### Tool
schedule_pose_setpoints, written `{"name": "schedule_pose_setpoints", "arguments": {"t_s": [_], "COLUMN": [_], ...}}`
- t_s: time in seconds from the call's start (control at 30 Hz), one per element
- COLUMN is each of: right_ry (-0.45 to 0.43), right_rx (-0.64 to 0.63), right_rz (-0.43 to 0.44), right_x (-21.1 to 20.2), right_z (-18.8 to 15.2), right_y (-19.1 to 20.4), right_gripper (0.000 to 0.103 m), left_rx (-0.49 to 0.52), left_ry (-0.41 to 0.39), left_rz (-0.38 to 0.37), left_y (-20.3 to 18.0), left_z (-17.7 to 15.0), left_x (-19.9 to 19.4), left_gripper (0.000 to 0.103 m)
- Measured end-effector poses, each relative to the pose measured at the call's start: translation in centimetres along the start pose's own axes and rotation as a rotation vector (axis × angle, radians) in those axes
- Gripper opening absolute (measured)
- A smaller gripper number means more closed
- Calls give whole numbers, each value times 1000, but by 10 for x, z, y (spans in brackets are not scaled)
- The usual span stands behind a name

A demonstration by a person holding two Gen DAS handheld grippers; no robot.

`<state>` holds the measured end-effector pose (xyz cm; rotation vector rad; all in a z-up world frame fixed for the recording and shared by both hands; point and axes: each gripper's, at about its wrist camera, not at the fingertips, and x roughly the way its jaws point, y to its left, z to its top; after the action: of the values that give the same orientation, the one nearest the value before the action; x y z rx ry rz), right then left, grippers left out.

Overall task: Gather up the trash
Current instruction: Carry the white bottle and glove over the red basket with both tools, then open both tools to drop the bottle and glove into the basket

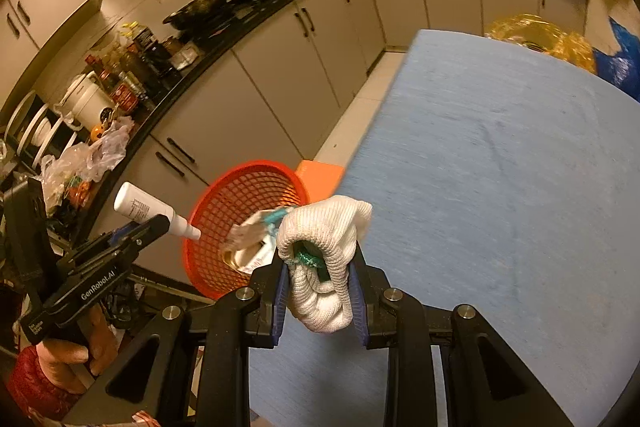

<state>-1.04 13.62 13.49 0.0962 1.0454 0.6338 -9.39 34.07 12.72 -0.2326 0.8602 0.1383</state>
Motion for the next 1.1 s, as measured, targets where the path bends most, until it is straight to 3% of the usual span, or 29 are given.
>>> {"name": "schedule_pose_setpoints", "arguments": {"t_s": [0.43, 0.9, 1.1], "right_ry": [51, 107, 124], "right_rx": [-70, -97, -100], "right_rz": [36, 31, 23], "right_x": [44, 80, 88], "right_z": [21, 25, 27], "right_y": [44, 61, 63], "right_gripper": [30, 31, 40], "left_rx": [-13, 12, 16], "left_ry": [35, 96, 116], "left_rz": [-4, -20, -26], "left_y": [25, 29, 31], "left_z": [0, -5, -7], "left_x": [12, 37, 45], "left_gripper": [29, 29, 29]}}
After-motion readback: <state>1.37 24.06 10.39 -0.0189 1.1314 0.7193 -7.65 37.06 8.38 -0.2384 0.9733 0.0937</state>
